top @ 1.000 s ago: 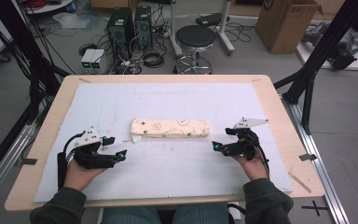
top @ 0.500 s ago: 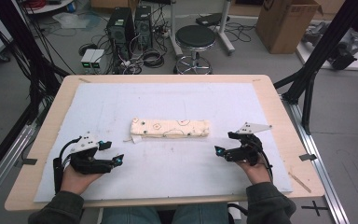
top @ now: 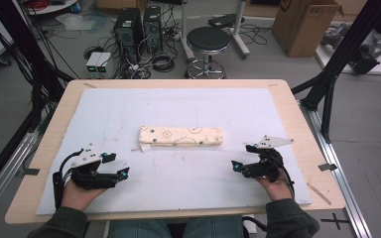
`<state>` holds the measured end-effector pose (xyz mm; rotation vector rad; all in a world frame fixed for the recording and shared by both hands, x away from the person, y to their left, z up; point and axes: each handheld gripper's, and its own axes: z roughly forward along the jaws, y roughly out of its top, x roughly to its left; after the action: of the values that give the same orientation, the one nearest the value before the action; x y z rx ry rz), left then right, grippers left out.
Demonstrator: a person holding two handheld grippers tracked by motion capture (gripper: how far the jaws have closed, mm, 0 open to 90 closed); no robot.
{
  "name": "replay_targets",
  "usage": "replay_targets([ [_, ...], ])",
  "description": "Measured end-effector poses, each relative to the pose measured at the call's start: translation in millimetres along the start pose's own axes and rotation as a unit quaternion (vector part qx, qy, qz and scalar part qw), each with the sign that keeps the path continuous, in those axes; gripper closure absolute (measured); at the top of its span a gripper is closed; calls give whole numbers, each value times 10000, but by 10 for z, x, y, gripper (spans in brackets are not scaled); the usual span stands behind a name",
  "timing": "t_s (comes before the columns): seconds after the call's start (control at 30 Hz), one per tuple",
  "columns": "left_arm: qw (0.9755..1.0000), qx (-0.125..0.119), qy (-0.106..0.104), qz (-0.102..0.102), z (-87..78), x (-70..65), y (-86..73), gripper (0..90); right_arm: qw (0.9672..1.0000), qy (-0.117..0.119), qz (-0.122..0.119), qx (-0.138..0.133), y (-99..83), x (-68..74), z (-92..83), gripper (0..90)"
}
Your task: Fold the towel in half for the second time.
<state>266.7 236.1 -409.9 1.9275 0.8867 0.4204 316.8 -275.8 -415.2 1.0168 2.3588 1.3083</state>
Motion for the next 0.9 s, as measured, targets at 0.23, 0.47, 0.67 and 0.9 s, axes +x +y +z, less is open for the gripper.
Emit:
replay_targets([
  [0.23,10000,41,35,33,-26,-7,-26,273,10000,-26,21,-8,-55,3,-67,124],
  [0.47,10000,59,56,-2,-67,-11,-68,272,10000,-50,63,-16,-108,-5,-130,124],
  [0.67,10000,84,50,-14,-92,-15,-99,272,9999,-80,87,-19,-153,-13,-169,124],
  [0.9,9999,64,77,-41,-119,-20,-124,271,9999,-81,102,-35,-174,-8,-188,124],
])
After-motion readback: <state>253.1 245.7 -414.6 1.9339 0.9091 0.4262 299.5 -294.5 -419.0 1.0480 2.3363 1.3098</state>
